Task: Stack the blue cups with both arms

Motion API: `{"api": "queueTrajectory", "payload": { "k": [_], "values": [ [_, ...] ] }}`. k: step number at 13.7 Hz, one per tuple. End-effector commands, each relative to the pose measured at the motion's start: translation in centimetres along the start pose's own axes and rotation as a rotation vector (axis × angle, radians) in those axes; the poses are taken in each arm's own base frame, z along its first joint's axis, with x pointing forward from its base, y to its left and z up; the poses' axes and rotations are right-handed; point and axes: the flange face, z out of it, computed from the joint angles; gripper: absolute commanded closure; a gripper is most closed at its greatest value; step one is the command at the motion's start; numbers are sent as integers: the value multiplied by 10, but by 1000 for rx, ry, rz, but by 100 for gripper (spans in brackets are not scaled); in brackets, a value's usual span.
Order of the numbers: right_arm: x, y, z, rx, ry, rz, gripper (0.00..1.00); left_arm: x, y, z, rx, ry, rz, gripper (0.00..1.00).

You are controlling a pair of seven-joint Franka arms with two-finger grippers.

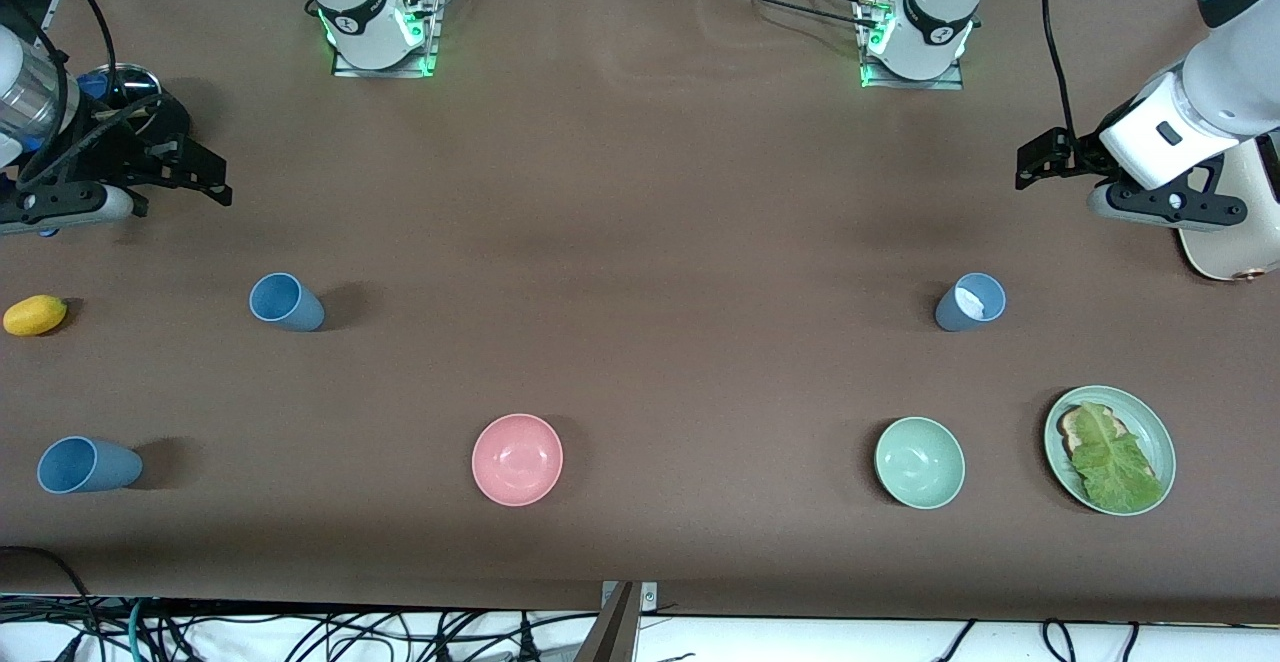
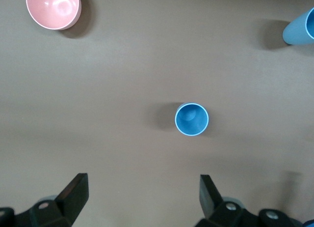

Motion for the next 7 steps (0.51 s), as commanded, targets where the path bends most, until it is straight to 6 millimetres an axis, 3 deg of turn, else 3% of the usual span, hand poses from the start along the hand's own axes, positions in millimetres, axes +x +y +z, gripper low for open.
{"api": "queueTrajectory", "payload": {
  "k": [1, 7],
  "values": [
    [4, 0, -6, -6, 3, 7, 0, 0, 2, -5, -18, -5, 11, 0],
    [6, 1, -5, -8, -5, -7, 0, 0, 1, -5, -17, -8, 8, 0]
  ]
}}
